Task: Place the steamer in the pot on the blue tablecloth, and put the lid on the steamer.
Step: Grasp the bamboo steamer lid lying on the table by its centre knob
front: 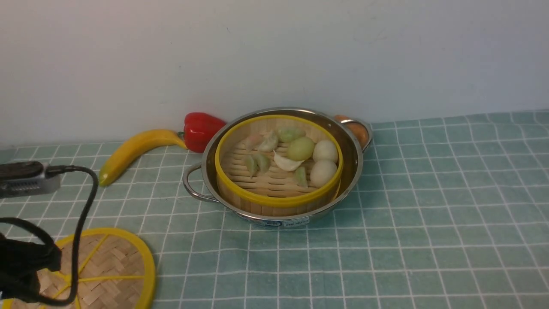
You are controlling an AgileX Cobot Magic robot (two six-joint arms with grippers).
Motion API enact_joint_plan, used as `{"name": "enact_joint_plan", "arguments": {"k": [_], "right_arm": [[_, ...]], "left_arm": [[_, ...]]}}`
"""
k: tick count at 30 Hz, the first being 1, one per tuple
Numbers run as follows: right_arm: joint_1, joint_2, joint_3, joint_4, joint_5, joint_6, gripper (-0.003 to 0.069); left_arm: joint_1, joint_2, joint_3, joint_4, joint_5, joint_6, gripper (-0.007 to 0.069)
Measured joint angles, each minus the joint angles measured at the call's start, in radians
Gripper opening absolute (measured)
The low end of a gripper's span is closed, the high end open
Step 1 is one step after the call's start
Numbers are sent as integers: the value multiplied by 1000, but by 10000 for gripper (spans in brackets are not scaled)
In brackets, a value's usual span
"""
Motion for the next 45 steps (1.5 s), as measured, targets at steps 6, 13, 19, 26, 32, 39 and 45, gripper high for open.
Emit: {"name": "enact_joint_plan", "arguments": {"k": [6, 13, 19, 26, 32, 39, 45], "right_arm": [[0, 0, 0, 0, 0, 0, 240], [0, 0, 0, 0, 1, 0, 240], [0, 0, 0, 0, 1, 0, 240], [0, 0, 0, 0, 1, 0, 240], [0, 0, 0, 0, 1, 0, 240], [0, 0, 0, 0, 1, 0, 240], [0, 0, 0, 0, 1, 0, 240]], "left_arm": [[0, 170, -38, 0, -108, 1, 397], [0, 273, -76, 1, -192, 3, 397], [0, 325, -80, 10, -234, -15, 397], [28, 392, -80, 11, -232, -121, 397], [45, 403, -80, 15, -273, -129, 397], [45, 426, -80, 16, -353, -127, 397], [45, 484, -80, 16, -354, -127, 397]]}}
